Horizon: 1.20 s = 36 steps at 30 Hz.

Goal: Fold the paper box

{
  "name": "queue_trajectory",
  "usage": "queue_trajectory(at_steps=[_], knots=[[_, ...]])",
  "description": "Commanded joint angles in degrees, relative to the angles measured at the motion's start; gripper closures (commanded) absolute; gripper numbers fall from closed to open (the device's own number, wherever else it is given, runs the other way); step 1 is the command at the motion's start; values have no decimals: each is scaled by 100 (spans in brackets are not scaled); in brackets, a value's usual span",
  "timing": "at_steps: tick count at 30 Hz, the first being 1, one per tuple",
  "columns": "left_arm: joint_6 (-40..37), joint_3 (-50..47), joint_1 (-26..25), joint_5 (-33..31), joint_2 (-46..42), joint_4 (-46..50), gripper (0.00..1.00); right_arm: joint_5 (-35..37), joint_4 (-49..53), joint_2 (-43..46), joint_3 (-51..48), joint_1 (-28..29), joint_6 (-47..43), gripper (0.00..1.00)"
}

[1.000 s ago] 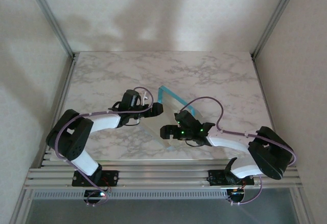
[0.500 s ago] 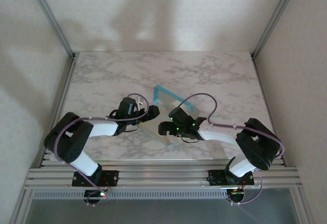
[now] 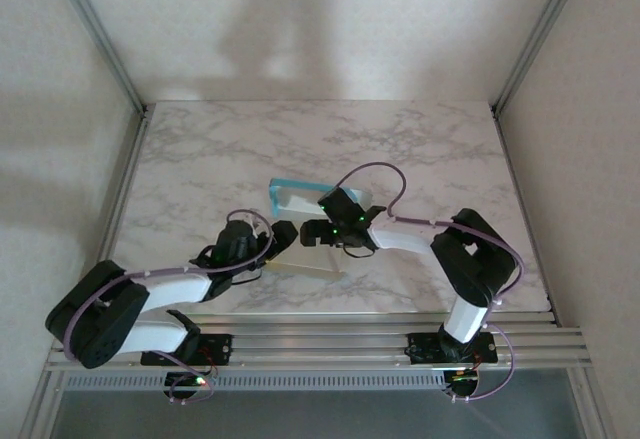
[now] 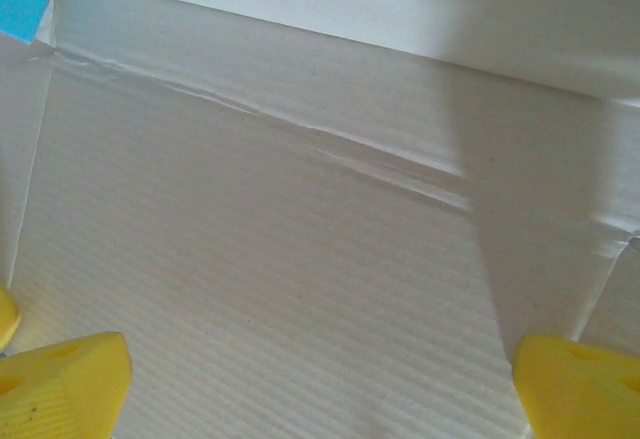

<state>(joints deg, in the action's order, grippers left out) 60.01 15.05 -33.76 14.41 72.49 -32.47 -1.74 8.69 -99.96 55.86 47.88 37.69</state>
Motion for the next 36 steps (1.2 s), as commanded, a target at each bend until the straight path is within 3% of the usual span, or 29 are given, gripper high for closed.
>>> queue_trajectory(at_steps=[1,5,10,20,25,28,36], knots=[[277,-196,-94,-510,-464,-352,1,-382,-188,-131,232,-84,-505,2],[49,-262,-105,-679,-1112,-223,1,-667,-160,111,188,-104,-1079,2],[-850,18,-96,-712,-1501,394,1,-823,8,705,-171,-181,-1349,5],[-2379,721,-102,541,-325,786,1,-775,629,2050,-634,-630,-1092,9],[-2415,721,-138,769,232,350,1,-335,570,2107,-781,-797,-464,10],[-2280,654,-187,708,477,81,1,-252,-168,2089,-1163,-787,101,8],[-1062,256,-511,-68,878,-818,1,219,-1103,1787,-1542,-795,779,6]])
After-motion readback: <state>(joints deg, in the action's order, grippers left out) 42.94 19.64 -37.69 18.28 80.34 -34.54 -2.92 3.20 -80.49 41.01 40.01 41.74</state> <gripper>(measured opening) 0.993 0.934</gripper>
